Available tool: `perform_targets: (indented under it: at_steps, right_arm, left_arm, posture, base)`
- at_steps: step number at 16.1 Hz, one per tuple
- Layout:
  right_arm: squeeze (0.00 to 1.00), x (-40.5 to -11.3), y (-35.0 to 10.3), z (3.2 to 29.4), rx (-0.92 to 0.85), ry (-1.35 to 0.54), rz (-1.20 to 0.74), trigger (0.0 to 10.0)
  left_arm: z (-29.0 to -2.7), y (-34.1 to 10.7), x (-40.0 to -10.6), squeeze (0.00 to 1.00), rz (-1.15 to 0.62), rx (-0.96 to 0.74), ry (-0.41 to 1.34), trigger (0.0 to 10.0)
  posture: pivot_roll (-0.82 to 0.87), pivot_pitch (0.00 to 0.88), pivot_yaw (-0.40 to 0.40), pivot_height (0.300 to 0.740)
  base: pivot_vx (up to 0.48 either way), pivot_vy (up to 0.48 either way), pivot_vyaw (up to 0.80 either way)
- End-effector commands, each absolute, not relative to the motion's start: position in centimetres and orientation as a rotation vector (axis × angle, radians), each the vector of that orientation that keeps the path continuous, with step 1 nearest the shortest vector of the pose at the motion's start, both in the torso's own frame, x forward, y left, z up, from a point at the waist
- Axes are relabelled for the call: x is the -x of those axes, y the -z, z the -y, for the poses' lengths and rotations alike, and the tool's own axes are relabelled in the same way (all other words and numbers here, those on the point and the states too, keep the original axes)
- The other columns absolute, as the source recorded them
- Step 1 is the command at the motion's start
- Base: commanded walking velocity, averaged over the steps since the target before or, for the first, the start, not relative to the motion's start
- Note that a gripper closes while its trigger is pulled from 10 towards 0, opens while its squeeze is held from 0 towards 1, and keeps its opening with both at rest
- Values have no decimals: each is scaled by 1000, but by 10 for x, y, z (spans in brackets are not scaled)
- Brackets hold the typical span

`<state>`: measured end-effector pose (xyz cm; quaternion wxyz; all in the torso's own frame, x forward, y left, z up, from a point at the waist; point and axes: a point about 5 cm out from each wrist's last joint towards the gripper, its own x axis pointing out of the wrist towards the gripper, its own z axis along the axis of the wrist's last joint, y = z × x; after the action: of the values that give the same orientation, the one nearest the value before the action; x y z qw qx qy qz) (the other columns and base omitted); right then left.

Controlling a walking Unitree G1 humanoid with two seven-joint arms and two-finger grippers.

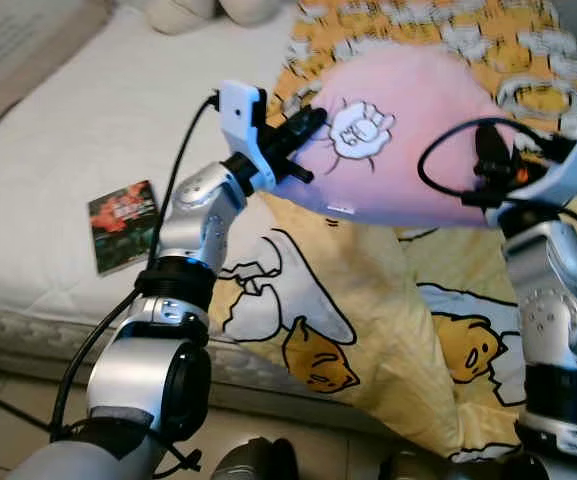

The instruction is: Clean up the room

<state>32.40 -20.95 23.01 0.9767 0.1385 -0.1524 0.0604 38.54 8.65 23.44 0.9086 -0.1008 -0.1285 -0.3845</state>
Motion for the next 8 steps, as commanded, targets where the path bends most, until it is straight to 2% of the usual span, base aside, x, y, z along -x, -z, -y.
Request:
perform_targets:
  at_steps: [1, 5, 8]
  right_arm:
    - [0, -325, -237, 212, -264, -108, 352, 0]
    - [0, -335, -238, 204, -205, -112, 352, 0]
    - [0, -335, -222, 202, -192, -92, 312, 0]
  left_arm:
    - [-98, -241, -384, 0, 301, 190, 749, 0]
    - [-97, -232, -383, 0, 274, 157, 702, 0]
    - [-97, -218, -382, 0, 228, 146, 683, 0]
  posture:
    - [-82, 0, 101, 740]
    - [-77, 0, 94, 740]
    - [-76, 0, 95, 740]
  base:
    - [0, 0, 0]
    - [0, 0, 0]
    - [0, 0, 0]
